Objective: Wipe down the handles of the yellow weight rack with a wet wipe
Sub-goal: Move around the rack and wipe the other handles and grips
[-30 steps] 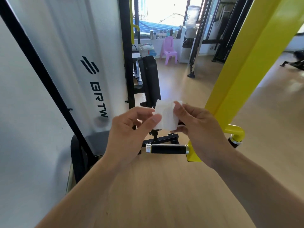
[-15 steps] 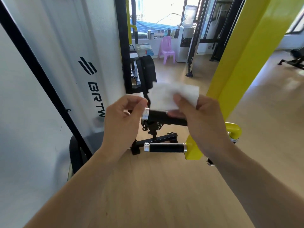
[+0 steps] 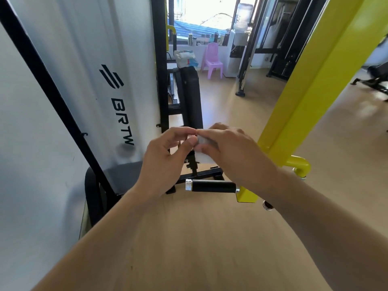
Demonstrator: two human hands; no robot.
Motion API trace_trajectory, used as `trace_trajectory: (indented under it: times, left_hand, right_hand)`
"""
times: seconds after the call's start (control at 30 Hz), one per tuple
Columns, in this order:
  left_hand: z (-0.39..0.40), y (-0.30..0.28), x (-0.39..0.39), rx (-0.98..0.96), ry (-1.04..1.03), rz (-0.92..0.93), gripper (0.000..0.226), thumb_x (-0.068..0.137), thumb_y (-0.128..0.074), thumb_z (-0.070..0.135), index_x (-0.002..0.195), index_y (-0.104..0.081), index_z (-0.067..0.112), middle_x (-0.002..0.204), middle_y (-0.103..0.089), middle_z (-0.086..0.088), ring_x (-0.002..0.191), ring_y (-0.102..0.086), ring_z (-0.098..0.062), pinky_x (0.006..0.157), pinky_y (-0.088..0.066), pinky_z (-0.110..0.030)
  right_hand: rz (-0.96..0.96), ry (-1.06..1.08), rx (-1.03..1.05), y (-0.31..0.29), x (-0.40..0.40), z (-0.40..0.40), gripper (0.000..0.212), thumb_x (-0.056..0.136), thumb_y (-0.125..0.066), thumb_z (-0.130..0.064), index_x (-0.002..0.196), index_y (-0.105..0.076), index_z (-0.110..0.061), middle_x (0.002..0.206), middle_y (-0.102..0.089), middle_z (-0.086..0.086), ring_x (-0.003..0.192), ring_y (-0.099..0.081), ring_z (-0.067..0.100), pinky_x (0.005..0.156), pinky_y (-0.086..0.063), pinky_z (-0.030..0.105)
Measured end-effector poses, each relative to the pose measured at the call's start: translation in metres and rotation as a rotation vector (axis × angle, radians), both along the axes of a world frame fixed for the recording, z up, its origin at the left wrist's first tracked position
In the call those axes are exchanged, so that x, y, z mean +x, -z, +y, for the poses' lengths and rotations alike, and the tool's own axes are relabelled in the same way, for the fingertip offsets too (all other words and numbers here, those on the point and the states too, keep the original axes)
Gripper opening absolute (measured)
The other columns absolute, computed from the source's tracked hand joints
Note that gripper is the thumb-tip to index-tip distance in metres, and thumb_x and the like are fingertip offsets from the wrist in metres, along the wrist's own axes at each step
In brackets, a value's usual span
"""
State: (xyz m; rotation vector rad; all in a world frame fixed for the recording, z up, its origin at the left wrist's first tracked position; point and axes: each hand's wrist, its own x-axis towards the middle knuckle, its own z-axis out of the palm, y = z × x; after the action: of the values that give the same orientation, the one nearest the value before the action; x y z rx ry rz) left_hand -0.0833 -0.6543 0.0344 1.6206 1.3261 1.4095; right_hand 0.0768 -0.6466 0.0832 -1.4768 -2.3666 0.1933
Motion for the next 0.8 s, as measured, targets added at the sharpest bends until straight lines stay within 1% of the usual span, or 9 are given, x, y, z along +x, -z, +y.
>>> trace_trajectory:
  times: [0.13,0.23,0.33,0.4,0.5,0.57,0.67,0.73,0.8]
  left_hand:
    - [-0.001,-0.001,0.002,-0.007,-0.057,0.025,0.012,0.095,-0.066,0.03,0.102,-0.071,0.037,0.091,-0.071,0.031,0.093,-0.061,0.019,0.082,-0.036,0.005]
    - [-0.003,0.002,0.004,0.016,-0.056,0.018,0.017,0.094,-0.066,0.028,0.11,-0.074,0.029,0.1,-0.066,0.023,0.092,-0.056,0.023,0.073,-0.038,0.006]
    - [-0.003,0.005,0.004,0.029,-0.066,-0.016,0.023,0.094,-0.067,0.027,0.115,-0.074,0.024,0.103,-0.066,0.013,0.094,-0.056,0.019,0.069,-0.041,0.005]
    - [-0.001,0.007,0.003,0.04,-0.083,-0.012,0.021,0.093,-0.067,0.029,0.114,-0.074,0.028,0.102,-0.067,0.016,0.097,-0.058,0.014,0.074,-0.041,0.003]
    - [-0.001,0.009,0.001,0.065,-0.099,0.016,0.018,0.093,-0.067,0.032,0.109,-0.073,0.038,0.097,-0.067,0.026,0.102,-0.061,0.006,0.082,-0.04,-0.001]
    - [-0.001,0.009,0.0,0.068,-0.09,0.011,0.017,0.092,-0.068,0.033,0.106,-0.073,0.04,0.096,-0.068,0.027,0.102,-0.063,0.002,0.083,-0.041,-0.003]
    - [-0.001,0.007,-0.001,0.059,-0.067,0.006,0.018,0.092,-0.068,0.035,0.109,-0.074,0.037,0.099,-0.068,0.023,0.103,-0.062,0.002,0.079,-0.04,-0.002]
    - [-0.001,0.007,-0.002,0.056,-0.058,0.004,0.018,0.092,-0.068,0.034,0.109,-0.074,0.036,0.1,-0.068,0.023,0.105,-0.06,0.002,0.08,-0.039,-0.001]
    - [0.0,0.008,-0.003,0.06,-0.053,0.013,0.016,0.093,-0.067,0.032,0.107,-0.073,0.039,0.099,-0.067,0.025,0.106,-0.058,0.004,0.081,-0.039,-0.001]
  right_hand:
    - [-0.365,0.059,0.076,-0.007,0.01,-0.008,0.032,0.101,-0.05,-0.041,0.125,-0.05,-0.02,0.117,-0.064,0.0,0.103,-0.062,0.023,0.085,-0.038,0.034]
    - [-0.554,0.098,0.11,-0.006,0.026,-0.013,0.034,0.102,-0.043,-0.044,0.12,-0.043,-0.015,0.111,-0.065,0.003,0.1,-0.062,0.025,0.095,-0.039,0.039]
    - [-0.47,0.055,0.115,0.001,0.022,-0.005,0.033,0.101,-0.044,-0.046,0.113,-0.044,-0.015,0.105,-0.064,0.003,0.098,-0.062,0.025,0.094,-0.04,0.038]
    - [-0.367,-0.004,0.123,0.008,0.008,0.0,0.036,0.1,-0.048,-0.047,0.114,-0.046,-0.014,0.106,-0.064,0.005,0.1,-0.062,0.027,0.096,-0.041,0.039]
    - [-0.251,-0.063,0.039,0.01,-0.003,-0.004,0.063,0.092,-0.051,-0.061,0.133,-0.044,-0.014,0.127,-0.06,0.006,0.118,-0.056,0.025,0.105,-0.039,0.038]
    - [-0.159,-0.081,-0.072,0.002,0.002,-0.012,0.077,0.087,-0.038,-0.075,0.143,-0.037,-0.022,0.134,-0.055,0.0,0.121,-0.051,0.019,0.104,-0.041,0.037]
    - [-0.07,-0.057,-0.087,-0.006,0.01,-0.009,0.053,0.095,-0.035,-0.064,0.131,-0.046,-0.027,0.113,-0.059,-0.007,0.093,-0.052,0.013,0.077,-0.038,0.03]
    - [-0.094,-0.033,-0.13,-0.007,0.005,0.0,0.036,0.099,-0.047,-0.052,0.122,-0.049,-0.025,0.104,-0.058,-0.006,0.088,-0.053,0.016,0.074,-0.04,0.033]
    - [-0.158,-0.032,-0.199,-0.006,-0.003,0.006,0.037,0.099,-0.047,-0.053,0.116,-0.049,-0.02,0.099,-0.058,-0.001,0.088,-0.056,0.021,0.078,-0.046,0.039]
